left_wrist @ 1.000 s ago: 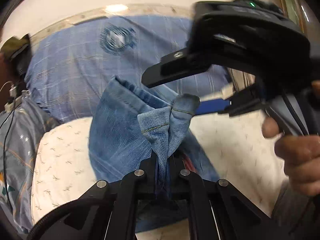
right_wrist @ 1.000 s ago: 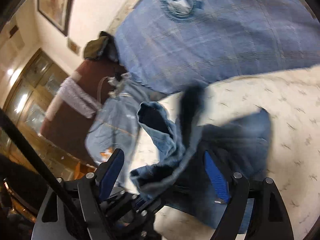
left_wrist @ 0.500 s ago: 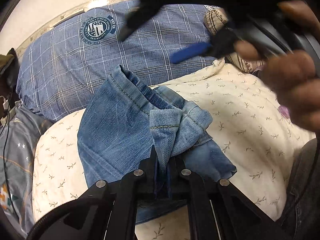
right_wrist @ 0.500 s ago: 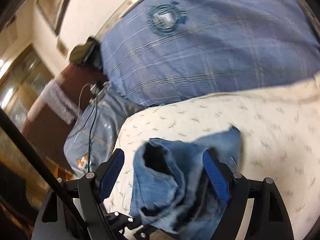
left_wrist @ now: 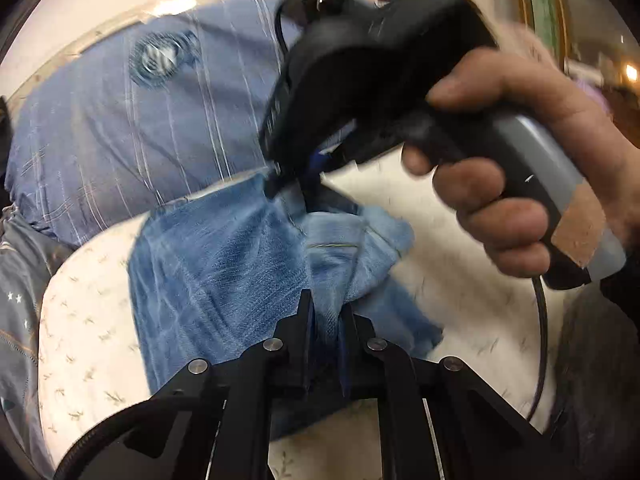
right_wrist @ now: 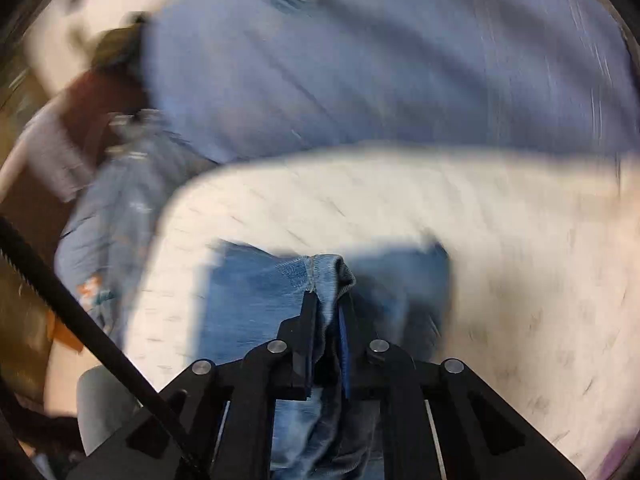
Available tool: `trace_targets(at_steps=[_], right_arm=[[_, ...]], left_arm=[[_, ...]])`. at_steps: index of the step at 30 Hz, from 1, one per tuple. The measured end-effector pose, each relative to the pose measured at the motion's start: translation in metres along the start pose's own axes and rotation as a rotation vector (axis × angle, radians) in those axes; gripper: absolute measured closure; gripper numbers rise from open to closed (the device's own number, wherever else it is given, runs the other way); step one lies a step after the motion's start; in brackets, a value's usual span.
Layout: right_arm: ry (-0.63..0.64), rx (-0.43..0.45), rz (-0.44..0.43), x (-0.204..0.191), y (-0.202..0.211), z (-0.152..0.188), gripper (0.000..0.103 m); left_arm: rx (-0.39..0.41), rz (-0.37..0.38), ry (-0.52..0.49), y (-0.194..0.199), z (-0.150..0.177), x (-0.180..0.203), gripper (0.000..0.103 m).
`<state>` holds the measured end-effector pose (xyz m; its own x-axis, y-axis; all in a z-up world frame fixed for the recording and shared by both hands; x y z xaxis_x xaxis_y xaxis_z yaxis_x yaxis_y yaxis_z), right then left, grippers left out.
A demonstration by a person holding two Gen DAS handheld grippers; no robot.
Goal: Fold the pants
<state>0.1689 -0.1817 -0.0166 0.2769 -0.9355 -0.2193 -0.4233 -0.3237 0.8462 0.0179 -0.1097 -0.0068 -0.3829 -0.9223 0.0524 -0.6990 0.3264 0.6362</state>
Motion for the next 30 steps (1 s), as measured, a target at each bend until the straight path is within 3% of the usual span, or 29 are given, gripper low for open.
trace_targets(at_steps=[2, 4, 6, 7, 9, 11, 15, 17, 18, 19, 21, 25, 28, 30], right_arm=[[-0.111, -0.024, -0.095, 0.017, -0.018, 0.020, 0.090], [-0.139, 0.039, -0.132, 0.019, 0.000, 0.024, 0.078], [-0.154, 0.110, -0.144, 0.021, 0.023, 0.021, 0.037], [-0.160, 0.166, -0.144, 0.023, 0.037, 0.022, 0.023], [-0.170, 0.215, -0.140, 0.027, 0.053, 0.025, 0.023], [-0.186, 0.188, -0.167, 0.034, 0.048, 0.033, 0.023], [-0.186, 0.133, -0.229, 0.027, 0.023, 0.029, 0.033], [-0.131, 0.141, -0.193, 0.018, 0.021, 0.019, 0.035], [-0.095, 0.138, -0.152, 0.014, 0.017, 0.014, 0.051], [-0.081, 0.118, -0.135, 0.014, 0.013, 0.015, 0.091], [-0.095, 0.087, -0.129, 0.014, 0.008, 0.016, 0.095], [-0.102, 0.156, -0.114, 0.017, 0.039, 0.018, 0.098], [-0.117, 0.037, -0.037, 0.031, 0.006, 0.029, 0.098], [-0.147, -0.004, -0.032, 0.037, -0.011, 0.033, 0.098]], left_arm=[[0.010, -0.038, -0.050, -0.002, 0.005, 0.007, 0.094], [0.027, -0.045, -0.049, 0.001, 0.002, 0.009, 0.094], [0.026, -0.036, -0.032, 0.001, 0.000, 0.008, 0.094], [0.021, -0.030, -0.025, -0.001, 0.001, 0.008, 0.094], [0.022, -0.034, -0.022, 0.000, 0.003, 0.007, 0.093], [0.027, -0.044, -0.033, -0.002, 0.005, 0.008, 0.093], [0.044, -0.061, -0.058, 0.000, 0.010, 0.014, 0.093], [0.050, -0.050, -0.054, 0.002, 0.009, 0.013, 0.093], [0.056, -0.046, -0.052, 0.003, 0.010, 0.013, 0.093], [0.070, -0.033, -0.046, 0.006, 0.009, 0.012, 0.093], [0.104, -0.019, -0.049, 0.015, 0.009, 0.014, 0.093], [0.122, 0.008, -0.065, 0.016, 0.017, 0.021, 0.093], [0.081, -0.016, -0.090, -0.003, 0.031, 0.025, 0.091], [0.101, -0.017, -0.102, 0.000, 0.033, 0.028, 0.084]])
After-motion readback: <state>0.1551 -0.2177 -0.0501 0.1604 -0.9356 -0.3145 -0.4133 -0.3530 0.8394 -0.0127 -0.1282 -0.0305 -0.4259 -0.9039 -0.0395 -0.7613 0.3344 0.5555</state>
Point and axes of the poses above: each gripper's, at about its wrist camera, not at the fingertips, and y roughly against the way its jaws point, x to its right, z to its underside, the point moved 4 cm from there along -y, roughly the way its jaws point, and after that the axes turned 10 degrees about y, right-handed, at the moved point
